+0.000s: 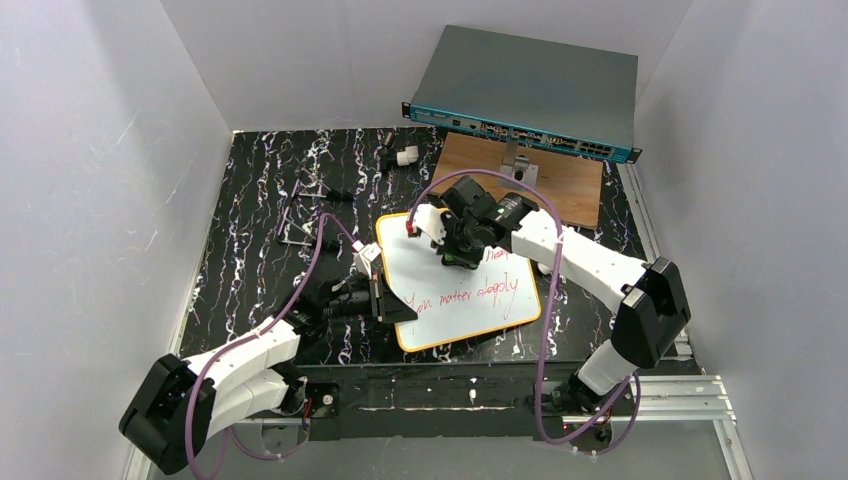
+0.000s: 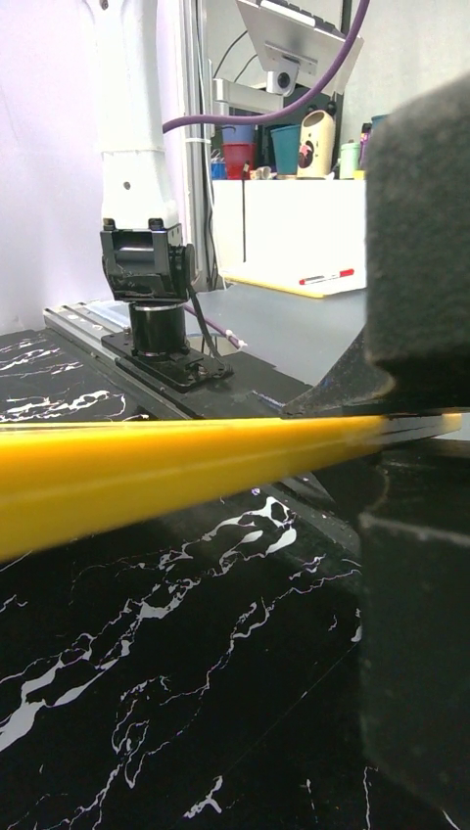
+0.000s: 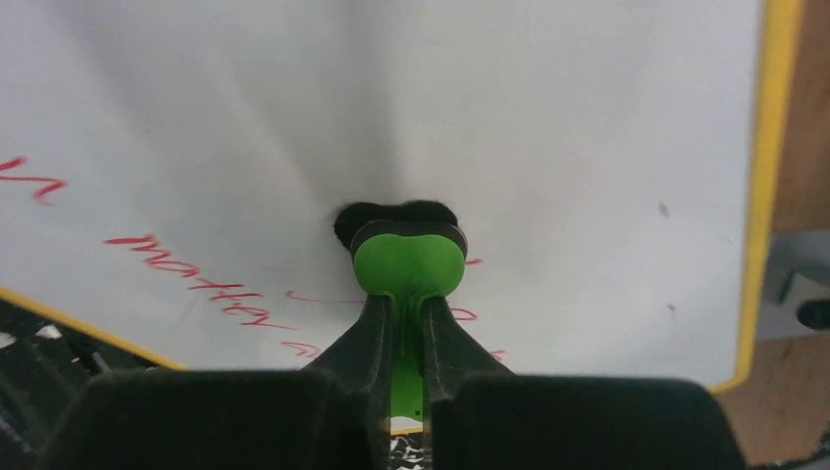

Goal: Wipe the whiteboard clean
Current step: Erase the whiteboard at the center of the board.

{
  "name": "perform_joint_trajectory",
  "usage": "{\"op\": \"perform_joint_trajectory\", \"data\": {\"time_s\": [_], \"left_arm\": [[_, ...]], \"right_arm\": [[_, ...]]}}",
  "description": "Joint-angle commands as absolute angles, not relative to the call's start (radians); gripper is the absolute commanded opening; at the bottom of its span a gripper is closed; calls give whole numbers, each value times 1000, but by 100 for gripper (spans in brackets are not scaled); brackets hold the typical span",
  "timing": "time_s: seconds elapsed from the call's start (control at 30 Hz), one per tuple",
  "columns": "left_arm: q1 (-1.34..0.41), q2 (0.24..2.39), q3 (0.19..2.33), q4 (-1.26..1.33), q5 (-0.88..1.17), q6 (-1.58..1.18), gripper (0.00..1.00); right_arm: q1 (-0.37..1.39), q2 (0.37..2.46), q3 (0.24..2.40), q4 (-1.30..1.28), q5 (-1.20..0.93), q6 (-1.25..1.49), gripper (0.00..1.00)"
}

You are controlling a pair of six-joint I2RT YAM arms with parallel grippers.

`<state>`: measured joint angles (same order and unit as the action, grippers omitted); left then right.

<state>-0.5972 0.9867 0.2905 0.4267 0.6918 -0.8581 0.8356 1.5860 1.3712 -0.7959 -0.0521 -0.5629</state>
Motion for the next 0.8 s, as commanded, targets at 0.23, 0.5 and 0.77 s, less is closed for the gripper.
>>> {"op": "perform_joint_trajectory", "data": {"time_s": [0.23, 0.5, 0.77], "left_arm": [[-615, 948, 302, 550, 776, -762, 0], [-615, 949, 303, 546, 774, -766, 0], [-615, 937, 300, 535, 771, -761, 0]], "right_arm": [[809, 1490, 1194, -737, -71, -653, 1], [879, 1558, 1296, -732, -70, -576, 1], [763, 1575, 1298, -595, 224, -513, 1]]}}
